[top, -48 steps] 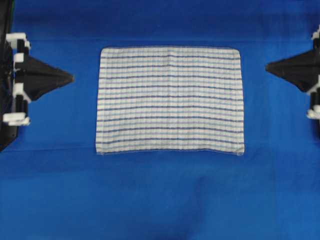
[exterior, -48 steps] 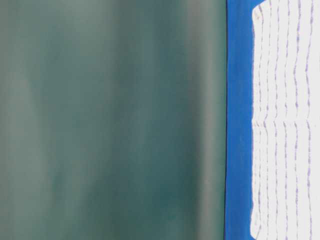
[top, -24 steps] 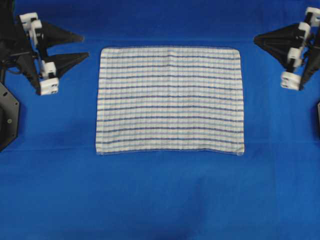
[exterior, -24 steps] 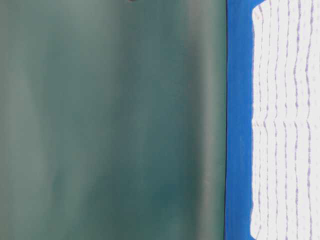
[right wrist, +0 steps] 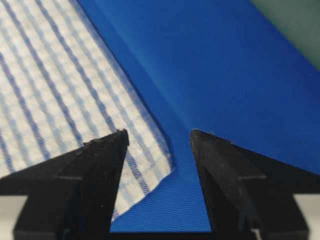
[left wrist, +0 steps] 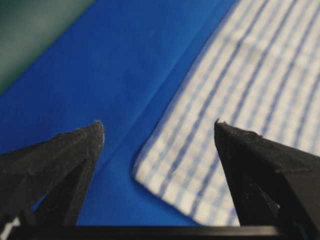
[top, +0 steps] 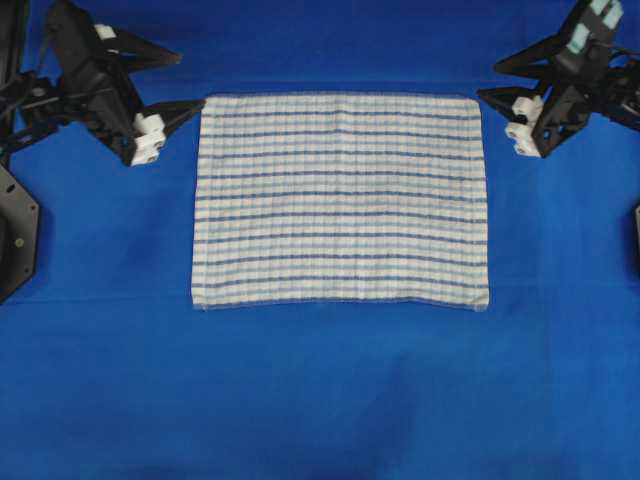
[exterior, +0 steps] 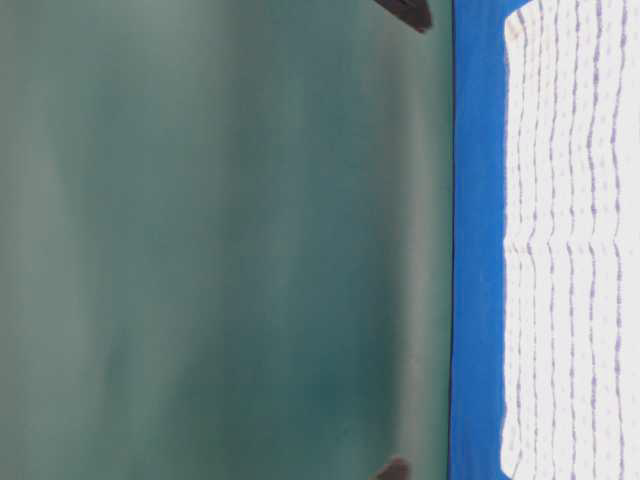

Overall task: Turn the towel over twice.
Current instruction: 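Move both grippers to the towel's far corners and pinch them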

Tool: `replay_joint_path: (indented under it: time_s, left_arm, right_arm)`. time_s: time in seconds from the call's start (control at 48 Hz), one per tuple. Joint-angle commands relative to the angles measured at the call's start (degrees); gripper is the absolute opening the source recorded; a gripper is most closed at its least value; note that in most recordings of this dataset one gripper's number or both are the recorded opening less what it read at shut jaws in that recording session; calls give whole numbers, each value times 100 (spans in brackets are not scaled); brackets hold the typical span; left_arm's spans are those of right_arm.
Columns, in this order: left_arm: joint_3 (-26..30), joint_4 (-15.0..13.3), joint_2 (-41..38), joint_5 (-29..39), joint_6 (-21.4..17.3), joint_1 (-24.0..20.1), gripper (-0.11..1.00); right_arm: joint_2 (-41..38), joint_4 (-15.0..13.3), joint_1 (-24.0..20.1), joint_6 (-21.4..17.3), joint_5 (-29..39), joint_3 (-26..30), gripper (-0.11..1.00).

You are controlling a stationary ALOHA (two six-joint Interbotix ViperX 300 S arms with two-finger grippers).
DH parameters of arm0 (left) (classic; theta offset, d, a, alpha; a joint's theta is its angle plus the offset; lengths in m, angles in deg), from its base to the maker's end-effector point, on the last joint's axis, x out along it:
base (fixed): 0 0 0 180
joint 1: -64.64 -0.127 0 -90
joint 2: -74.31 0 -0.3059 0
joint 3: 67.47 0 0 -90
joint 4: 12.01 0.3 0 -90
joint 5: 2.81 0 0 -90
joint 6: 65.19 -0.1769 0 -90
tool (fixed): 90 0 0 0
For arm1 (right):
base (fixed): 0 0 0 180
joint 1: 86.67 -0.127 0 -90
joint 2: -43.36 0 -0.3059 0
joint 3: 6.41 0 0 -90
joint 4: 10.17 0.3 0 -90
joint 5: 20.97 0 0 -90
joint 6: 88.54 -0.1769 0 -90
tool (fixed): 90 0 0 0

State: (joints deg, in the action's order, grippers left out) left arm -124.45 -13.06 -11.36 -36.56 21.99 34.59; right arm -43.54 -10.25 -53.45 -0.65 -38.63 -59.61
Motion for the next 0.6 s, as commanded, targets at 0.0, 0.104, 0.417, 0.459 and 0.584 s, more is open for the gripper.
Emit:
replay_joint_path:
  time_s: [0.0, 0.104, 0.417, 0.459, 0.584]
  left_arm:
    - [158, 0, -325, -141, 9, -105, 87]
    - [290, 9, -765, -211, 9, -149, 87]
    - [580, 9, -1696, -237, 0, -246, 85]
    - [598, 0, -1793, -237, 0, -281, 85]
    - [624, 0, -2013, -193, 0, -387, 82]
  right_arm:
    - [-281, -18, 44, 9, -149, 167, 59]
    - [-721, -9, 70, 18, -264, 264, 59]
    - [-1591, -9, 70, 18, -439, 501, 58]
    - [-1652, -9, 70, 9, -439, 519, 58]
    - [-1705, -9, 70, 9, -439, 571, 57]
